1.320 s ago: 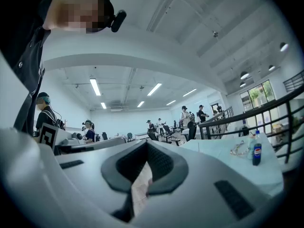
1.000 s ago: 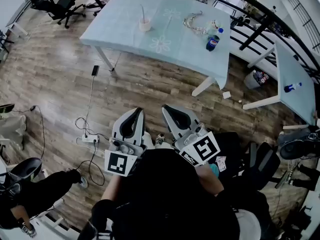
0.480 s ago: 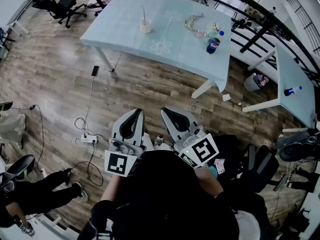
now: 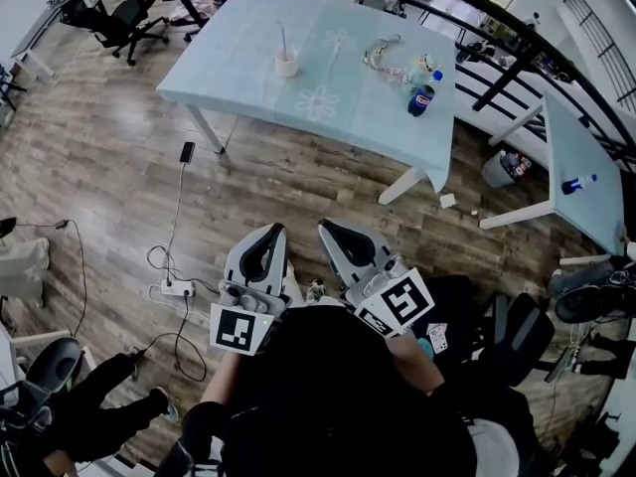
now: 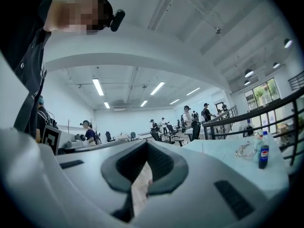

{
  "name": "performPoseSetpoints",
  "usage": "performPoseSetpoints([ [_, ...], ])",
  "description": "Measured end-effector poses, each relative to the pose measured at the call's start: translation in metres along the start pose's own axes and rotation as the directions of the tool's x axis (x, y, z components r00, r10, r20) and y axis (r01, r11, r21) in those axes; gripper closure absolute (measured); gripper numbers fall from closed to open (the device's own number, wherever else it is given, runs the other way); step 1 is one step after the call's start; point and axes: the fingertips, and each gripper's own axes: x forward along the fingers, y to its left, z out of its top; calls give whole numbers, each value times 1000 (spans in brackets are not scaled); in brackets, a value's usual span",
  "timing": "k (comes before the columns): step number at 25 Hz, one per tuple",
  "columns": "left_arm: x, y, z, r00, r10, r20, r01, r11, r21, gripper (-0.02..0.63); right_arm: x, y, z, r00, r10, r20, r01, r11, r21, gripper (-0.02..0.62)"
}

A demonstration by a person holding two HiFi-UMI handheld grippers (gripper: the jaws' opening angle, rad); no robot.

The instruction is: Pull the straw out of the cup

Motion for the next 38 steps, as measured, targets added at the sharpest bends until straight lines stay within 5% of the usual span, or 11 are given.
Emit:
performPoseSetpoints([
  [9,32,49,-1,1000,20,-9,-21,1000,-16,589,49,-17,-3,1000,10,-26,-9,1000,17,588],
  [24,107,141,9,997,-74,14,75,997,-27,594,159,-74,13,999,-40,-9,40,998,38,587],
  [38,137,230,8,992,-124,9,125,990,-62,593,243,-84,7,996,-81,-22,82,996,32,588],
])
